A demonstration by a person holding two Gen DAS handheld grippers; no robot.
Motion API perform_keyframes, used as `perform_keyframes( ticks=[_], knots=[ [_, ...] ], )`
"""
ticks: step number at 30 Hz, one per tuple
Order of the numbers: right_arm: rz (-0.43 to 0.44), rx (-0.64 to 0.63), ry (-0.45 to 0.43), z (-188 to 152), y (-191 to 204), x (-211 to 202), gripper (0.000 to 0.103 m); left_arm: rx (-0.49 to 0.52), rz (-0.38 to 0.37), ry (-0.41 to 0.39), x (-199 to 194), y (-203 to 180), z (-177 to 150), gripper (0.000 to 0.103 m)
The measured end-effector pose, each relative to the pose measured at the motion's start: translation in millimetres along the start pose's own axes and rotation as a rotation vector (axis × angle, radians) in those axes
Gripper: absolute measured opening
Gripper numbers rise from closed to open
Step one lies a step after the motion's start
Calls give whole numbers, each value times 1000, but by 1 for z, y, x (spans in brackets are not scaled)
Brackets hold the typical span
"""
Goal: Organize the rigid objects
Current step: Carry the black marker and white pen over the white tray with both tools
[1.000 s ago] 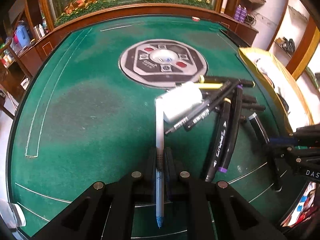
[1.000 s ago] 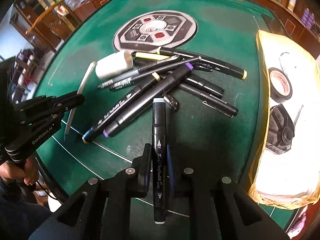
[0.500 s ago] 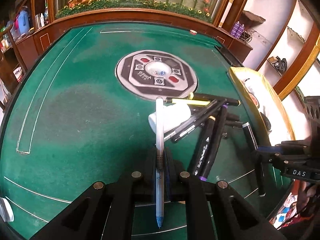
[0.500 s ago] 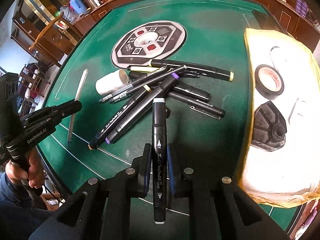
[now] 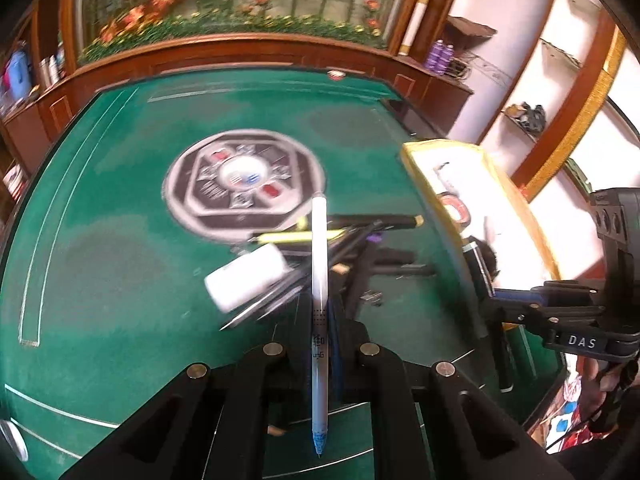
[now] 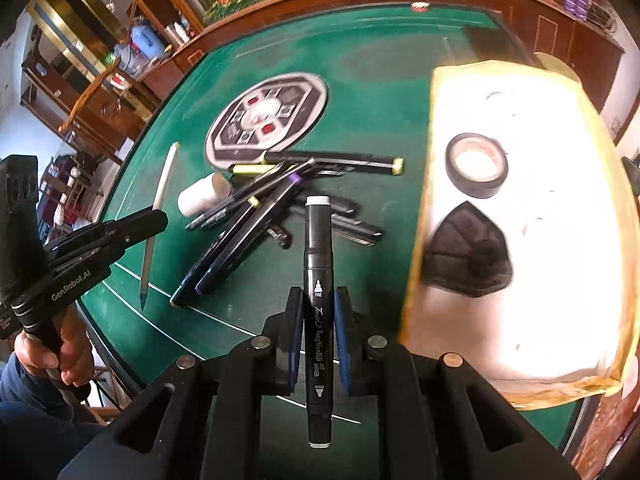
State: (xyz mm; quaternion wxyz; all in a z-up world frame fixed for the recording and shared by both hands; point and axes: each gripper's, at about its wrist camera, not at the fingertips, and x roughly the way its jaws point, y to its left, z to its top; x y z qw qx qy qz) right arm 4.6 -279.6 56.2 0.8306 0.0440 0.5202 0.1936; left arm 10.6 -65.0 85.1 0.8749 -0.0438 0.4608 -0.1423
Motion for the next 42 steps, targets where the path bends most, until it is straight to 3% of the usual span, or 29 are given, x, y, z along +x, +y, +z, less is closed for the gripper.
perform_keyframes(
  ticks=[15,21,26,35,42],
  knots=[
    [-80,175,-124,1,-91,-62,14,132,-189,0,9,-112,42,7],
    [-112,226,-140,7,-122,-67,14,173,-242,29,28,-158,56,7],
    [-135,274,-134,16,-145,-62,14,135,-283,98,59,-180,63,7],
    [-158,307,-74,17,-168,-37,14,70,-274,209,109,-200,58,7],
    [-167,310,-43,14,-176,-27,14,63,-259,247,126,-208,51,7]
  ],
)
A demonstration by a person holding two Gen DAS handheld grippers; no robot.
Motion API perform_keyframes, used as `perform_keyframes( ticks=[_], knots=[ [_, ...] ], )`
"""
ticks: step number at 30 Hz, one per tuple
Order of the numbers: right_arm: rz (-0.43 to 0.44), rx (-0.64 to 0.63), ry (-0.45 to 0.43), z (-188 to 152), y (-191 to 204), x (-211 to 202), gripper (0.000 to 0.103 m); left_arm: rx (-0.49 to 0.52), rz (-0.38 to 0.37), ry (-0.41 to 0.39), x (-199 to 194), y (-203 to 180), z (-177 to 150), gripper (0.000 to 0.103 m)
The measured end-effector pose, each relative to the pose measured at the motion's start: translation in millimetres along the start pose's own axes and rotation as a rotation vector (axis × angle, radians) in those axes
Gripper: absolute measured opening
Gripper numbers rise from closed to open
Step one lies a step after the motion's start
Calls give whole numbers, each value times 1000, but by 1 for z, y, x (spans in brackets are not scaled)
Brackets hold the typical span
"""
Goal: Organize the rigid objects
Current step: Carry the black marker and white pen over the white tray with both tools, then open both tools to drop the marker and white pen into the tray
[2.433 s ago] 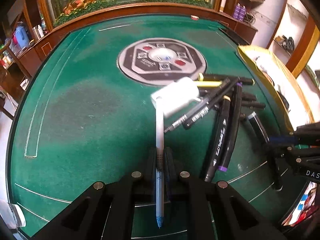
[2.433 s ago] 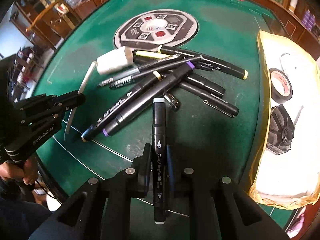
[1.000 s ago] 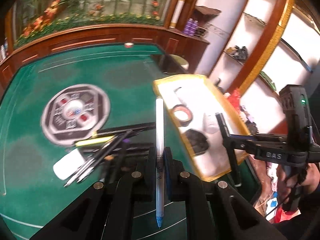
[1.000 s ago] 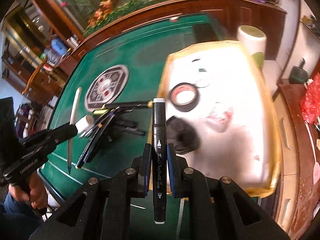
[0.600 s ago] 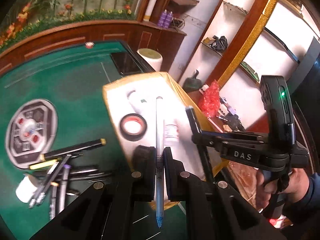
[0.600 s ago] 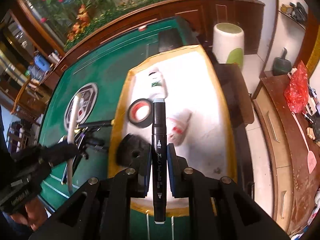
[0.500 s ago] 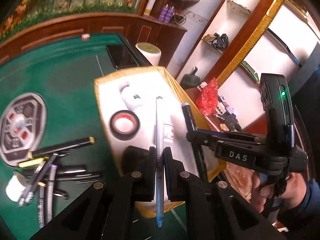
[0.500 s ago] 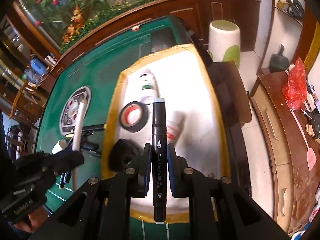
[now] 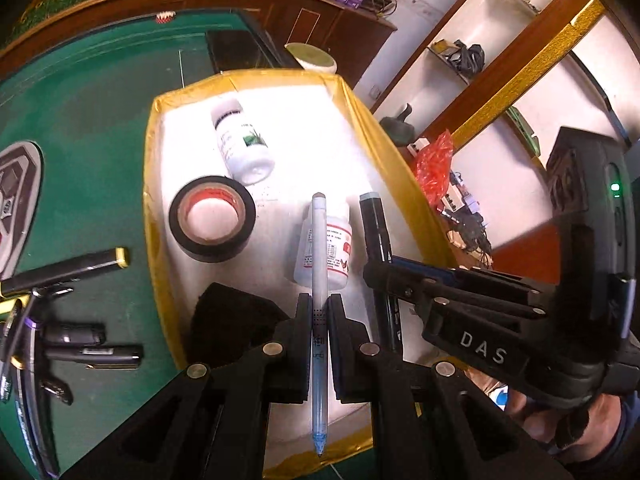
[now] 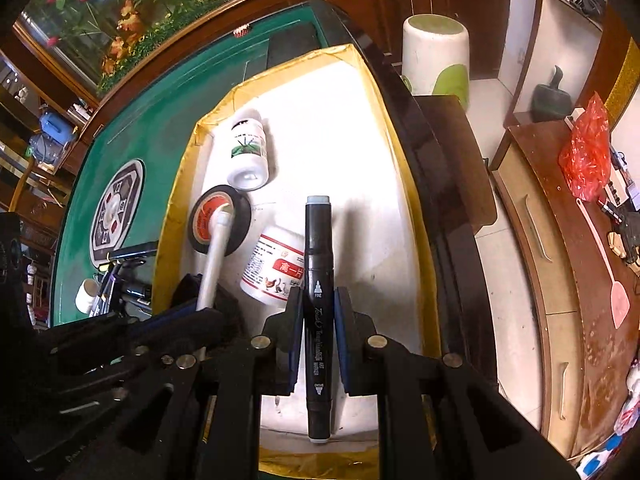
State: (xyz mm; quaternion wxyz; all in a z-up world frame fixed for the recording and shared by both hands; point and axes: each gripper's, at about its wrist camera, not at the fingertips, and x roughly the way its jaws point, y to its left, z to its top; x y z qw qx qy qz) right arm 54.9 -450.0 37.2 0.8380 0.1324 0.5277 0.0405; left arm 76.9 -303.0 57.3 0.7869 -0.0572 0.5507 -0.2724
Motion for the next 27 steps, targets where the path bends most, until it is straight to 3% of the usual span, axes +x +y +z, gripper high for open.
perform_keyframes(
  ticks=[13,27],
  knots=[
    [-24,-37,14,2,5,3,14,-44,23,23,17,5,-3,7],
    [-37,-39,4,-1,6,-6,16,-24,15,25,14,0,-5,7]
  ],
)
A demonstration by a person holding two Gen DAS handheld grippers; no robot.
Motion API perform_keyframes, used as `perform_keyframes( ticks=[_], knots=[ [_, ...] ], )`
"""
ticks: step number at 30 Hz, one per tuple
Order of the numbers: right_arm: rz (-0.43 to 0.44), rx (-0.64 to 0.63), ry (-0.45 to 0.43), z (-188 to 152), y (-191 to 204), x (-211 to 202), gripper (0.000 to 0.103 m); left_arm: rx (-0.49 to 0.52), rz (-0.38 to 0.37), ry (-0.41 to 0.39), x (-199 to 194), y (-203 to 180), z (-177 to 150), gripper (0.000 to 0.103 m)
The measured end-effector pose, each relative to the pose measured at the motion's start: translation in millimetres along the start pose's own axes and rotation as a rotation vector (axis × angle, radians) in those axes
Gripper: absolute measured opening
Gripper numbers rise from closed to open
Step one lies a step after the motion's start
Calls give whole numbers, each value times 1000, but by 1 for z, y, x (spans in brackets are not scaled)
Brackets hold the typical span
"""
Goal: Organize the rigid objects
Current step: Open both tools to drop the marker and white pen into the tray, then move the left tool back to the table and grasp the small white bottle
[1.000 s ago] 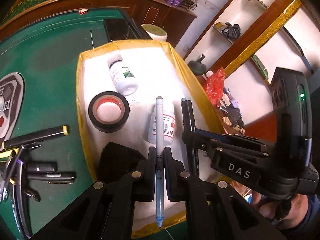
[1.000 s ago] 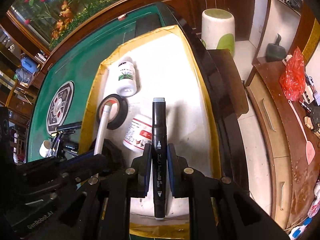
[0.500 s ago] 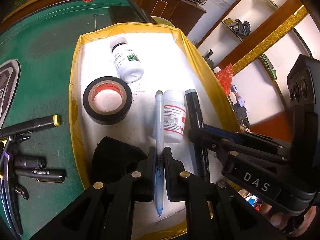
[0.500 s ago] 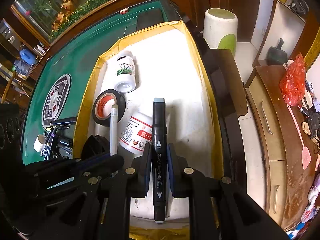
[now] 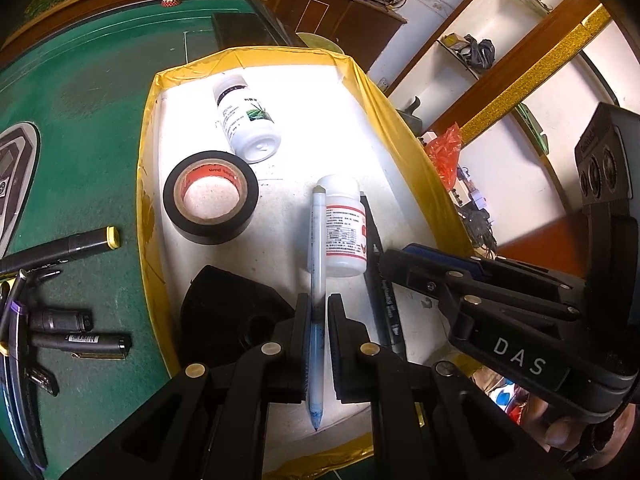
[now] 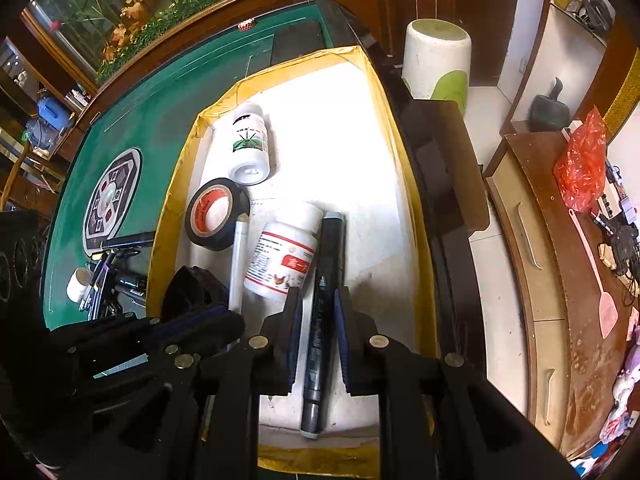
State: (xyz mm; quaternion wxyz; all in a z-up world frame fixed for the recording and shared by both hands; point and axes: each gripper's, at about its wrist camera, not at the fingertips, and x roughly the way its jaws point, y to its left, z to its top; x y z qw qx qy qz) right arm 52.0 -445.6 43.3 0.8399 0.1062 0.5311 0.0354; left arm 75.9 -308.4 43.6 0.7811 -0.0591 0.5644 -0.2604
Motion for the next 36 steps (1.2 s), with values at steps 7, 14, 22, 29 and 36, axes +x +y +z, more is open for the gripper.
perform_keyframes(
  ticks=[7,14,22,29,36],
  knots=[
    [11,2,-31,-4,5,-15,23,23,-17,-13,-13,-2,-3,15],
    [39,-5,-64,-9,20,-28,24,39,-7,-40,-31,5,-10,24],
    [77,-44,-73,-14,55,-31,25,42,13,-87,-61,28,-20,24],
    [108,-87,-83,-17,92,-31,26,26,66,-137,-93,63,-35,35],
    [134,-102,-67,-24,121,-23,30,2,161,-194,-133,118,-57,39]
  ],
)
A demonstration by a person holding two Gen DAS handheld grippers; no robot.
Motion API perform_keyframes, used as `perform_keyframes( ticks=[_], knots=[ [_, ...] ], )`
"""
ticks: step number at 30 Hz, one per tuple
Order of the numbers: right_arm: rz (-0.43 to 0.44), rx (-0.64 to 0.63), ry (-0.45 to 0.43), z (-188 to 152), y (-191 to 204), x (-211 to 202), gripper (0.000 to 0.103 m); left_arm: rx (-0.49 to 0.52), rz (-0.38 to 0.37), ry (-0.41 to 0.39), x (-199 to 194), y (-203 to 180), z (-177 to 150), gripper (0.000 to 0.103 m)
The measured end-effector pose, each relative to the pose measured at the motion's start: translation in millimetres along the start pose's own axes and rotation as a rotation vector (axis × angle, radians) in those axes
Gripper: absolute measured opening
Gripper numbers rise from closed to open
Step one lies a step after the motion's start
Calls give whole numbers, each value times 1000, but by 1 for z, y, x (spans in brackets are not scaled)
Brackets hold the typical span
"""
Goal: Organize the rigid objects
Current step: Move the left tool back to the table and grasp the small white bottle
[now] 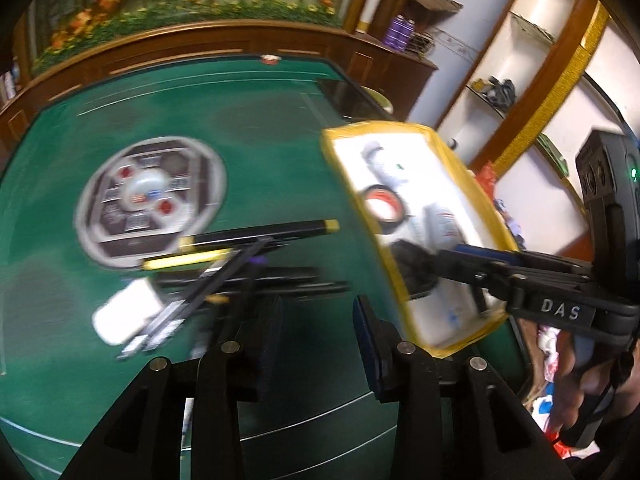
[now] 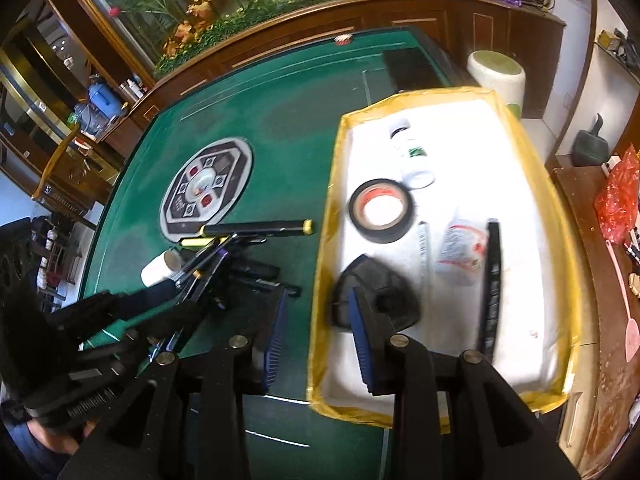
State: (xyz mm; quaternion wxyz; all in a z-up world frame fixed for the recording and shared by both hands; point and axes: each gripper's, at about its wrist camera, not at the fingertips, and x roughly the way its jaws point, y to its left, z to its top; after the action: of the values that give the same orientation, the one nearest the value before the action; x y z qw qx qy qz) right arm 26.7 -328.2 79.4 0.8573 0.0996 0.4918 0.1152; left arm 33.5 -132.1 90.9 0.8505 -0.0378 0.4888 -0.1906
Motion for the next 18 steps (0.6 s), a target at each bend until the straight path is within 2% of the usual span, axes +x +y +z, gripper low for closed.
perform_keyframes(
  ticks=[5,10,18],
  knots=[
    [21,-20,21,-6,18,9,34,-6,110,-34,-19,57,-6,50],
    [29,-33,45,-13,34,18,35,13,166,-2,-15,104,-5,53],
    [11,-22,52,-16,41,24,37,136,158,97,26,114,-2,53]
  ],
)
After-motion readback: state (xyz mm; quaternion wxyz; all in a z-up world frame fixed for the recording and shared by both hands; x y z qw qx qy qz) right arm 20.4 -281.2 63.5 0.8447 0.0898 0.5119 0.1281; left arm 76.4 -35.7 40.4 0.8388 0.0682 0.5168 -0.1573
